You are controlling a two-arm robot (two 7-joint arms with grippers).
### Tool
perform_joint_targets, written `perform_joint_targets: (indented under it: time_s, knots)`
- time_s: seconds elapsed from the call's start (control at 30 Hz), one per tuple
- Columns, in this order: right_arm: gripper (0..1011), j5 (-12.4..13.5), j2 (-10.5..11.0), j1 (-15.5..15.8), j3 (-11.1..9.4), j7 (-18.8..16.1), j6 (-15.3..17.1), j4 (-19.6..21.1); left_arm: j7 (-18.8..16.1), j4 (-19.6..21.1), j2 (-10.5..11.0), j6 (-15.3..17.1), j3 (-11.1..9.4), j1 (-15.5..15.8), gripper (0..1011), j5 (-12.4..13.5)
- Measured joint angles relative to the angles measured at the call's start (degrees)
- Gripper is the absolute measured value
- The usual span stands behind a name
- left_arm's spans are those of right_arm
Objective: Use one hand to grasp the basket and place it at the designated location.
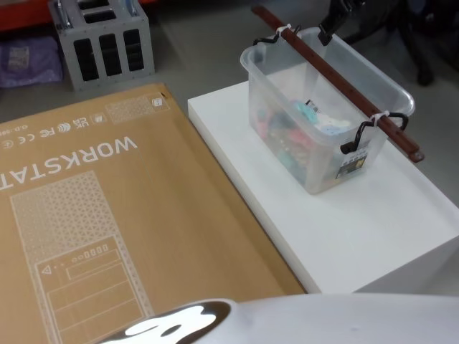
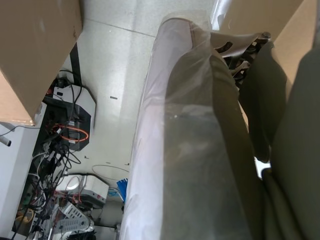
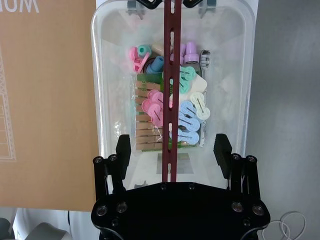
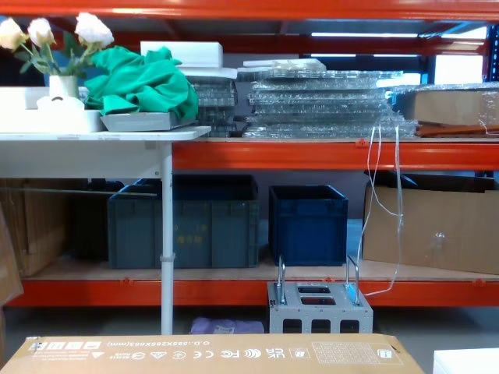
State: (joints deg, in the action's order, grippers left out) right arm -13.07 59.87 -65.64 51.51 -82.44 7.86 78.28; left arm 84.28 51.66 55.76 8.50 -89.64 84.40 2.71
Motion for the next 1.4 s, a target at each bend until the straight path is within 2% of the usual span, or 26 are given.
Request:
perform_joint_targets:
  time_s: [1.4]
  knots:
    - [1001, 0.0, 0.0, 0.0, 0.0, 0.0, 0.0, 0.0, 0.0, 0.0, 0.0, 0.0, 0.0, 0.0, 0, 0.0]
